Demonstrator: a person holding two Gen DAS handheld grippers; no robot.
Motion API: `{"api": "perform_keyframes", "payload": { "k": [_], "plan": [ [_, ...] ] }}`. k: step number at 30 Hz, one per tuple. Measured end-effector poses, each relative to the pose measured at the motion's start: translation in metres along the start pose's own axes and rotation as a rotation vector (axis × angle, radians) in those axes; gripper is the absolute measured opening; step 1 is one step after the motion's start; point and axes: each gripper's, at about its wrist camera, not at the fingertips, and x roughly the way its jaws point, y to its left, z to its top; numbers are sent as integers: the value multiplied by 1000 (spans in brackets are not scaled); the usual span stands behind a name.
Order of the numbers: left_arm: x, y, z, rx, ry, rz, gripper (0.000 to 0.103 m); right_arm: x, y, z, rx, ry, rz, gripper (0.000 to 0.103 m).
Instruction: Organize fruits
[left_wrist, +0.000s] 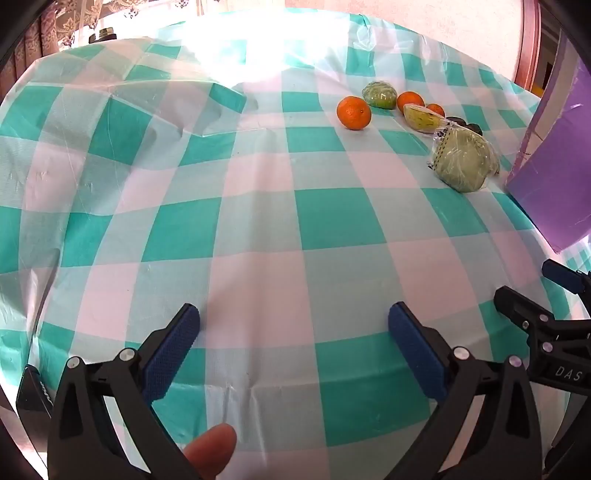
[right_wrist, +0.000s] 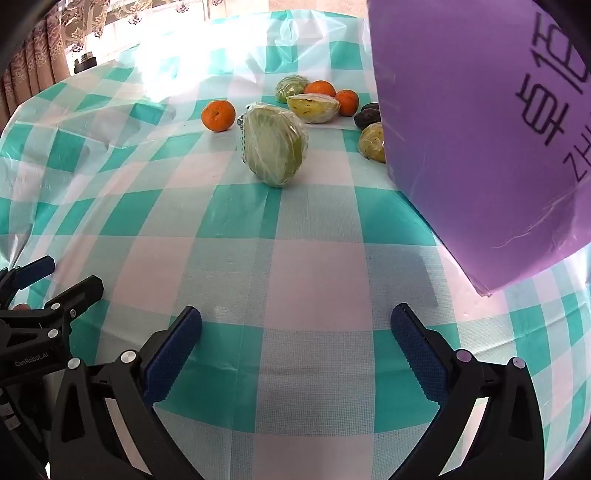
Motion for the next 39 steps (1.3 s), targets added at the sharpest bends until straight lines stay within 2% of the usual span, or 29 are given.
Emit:
{"api": "perform_keyframes", "payload": {
  "k": [39],
  "plan": [
    [1, 0, 0, 5, 12, 4, 102, 0, 0, 0, 1, 10, -2, 99]
  ]
}}
